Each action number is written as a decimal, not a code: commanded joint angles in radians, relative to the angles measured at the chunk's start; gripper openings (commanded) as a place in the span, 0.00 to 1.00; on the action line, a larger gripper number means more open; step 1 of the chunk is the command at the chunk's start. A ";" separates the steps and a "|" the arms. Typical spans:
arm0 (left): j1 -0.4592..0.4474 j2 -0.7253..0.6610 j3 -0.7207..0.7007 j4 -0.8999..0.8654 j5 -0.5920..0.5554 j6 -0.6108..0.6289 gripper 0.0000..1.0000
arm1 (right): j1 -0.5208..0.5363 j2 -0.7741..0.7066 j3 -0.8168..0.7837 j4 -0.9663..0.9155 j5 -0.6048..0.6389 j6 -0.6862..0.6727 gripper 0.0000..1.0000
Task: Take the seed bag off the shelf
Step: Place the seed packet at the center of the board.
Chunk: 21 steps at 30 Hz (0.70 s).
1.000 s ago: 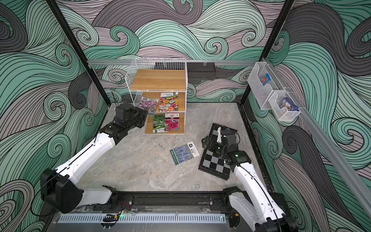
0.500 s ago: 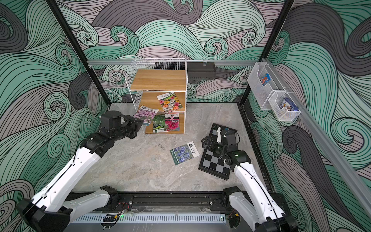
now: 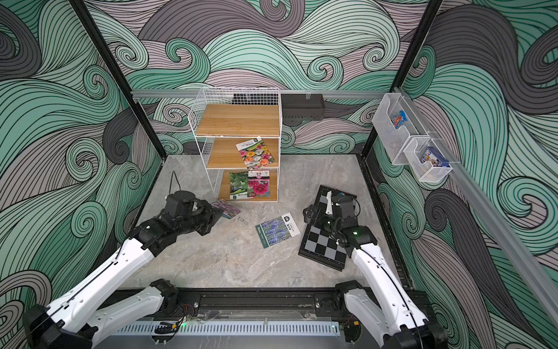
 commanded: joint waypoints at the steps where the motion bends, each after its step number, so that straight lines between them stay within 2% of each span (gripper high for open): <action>1: -0.037 0.043 0.000 0.121 -0.002 0.009 0.00 | 0.004 -0.018 -0.015 -0.003 0.007 -0.017 0.99; 8: -0.042 0.137 -0.147 0.350 -0.004 0.009 0.00 | 0.005 -0.035 -0.032 -0.004 0.009 -0.008 0.99; 11: -0.043 0.182 -0.217 0.424 0.034 -0.017 0.00 | 0.004 -0.039 -0.031 -0.005 0.010 -0.007 0.99; 19: -0.051 0.270 -0.226 0.314 0.132 0.015 0.00 | 0.004 -0.033 -0.043 -0.006 0.017 -0.009 0.99; 20: -0.052 0.272 -0.215 0.270 0.142 0.013 0.06 | 0.005 -0.031 -0.043 -0.005 0.018 -0.009 0.99; 21: -0.052 0.271 -0.198 0.204 0.146 0.011 0.20 | 0.005 -0.029 -0.045 -0.006 0.019 -0.009 0.99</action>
